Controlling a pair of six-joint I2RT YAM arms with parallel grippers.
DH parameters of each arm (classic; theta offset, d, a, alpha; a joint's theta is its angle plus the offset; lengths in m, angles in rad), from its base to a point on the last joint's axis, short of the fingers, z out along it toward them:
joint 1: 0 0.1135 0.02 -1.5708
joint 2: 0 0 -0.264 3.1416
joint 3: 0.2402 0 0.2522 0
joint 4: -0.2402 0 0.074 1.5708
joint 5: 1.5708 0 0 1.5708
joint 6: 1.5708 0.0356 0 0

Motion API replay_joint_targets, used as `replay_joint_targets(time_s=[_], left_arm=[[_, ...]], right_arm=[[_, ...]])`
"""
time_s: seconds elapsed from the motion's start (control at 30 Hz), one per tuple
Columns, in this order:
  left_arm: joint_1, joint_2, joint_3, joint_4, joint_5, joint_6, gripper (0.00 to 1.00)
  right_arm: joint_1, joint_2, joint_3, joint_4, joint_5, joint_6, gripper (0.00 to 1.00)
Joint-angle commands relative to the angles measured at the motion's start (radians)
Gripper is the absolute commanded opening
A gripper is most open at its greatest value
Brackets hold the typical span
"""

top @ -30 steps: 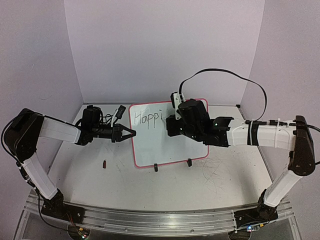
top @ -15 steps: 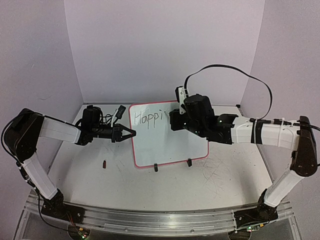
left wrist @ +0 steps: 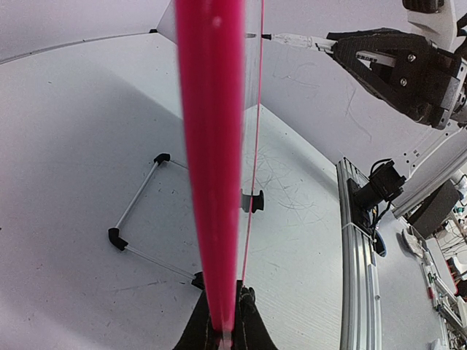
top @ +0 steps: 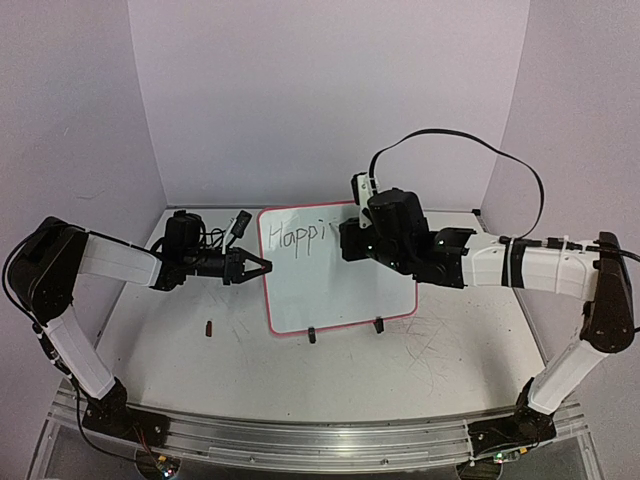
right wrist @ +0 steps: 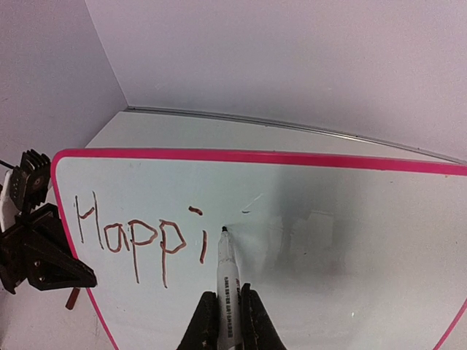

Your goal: Write a sentence on the whiteboard

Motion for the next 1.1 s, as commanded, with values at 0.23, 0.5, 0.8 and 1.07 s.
replay_joint_targets(time_s=[0.23, 0.5, 0.8, 1.07], left_arm=[[-0.005, -0.006, 0.033, -0.044, -0.039, 0.042, 0.0], [-0.005, -0.004, 0.038, -0.044, -0.038, 0.04, 0.0], [-0.004, -0.012, 0.031, -0.046, -0.038, 0.039, 0.0], [-0.005, -0.011, 0.03, -0.046, -0.038, 0.04, 0.0]], right_arm=[[0.015, -0.017, -0.051, -0.014, -0.008, 0.057, 0.0], [0.014, 0.013, 0.002, -0.009, 0.035, 0.035, 0.0], [0.002, 0.024, 0.049, 0.009, 0.062, 0.005, 0.0], [-0.008, 0.014, 0.039, 0.008, 0.081, 0.012, 0.0]])
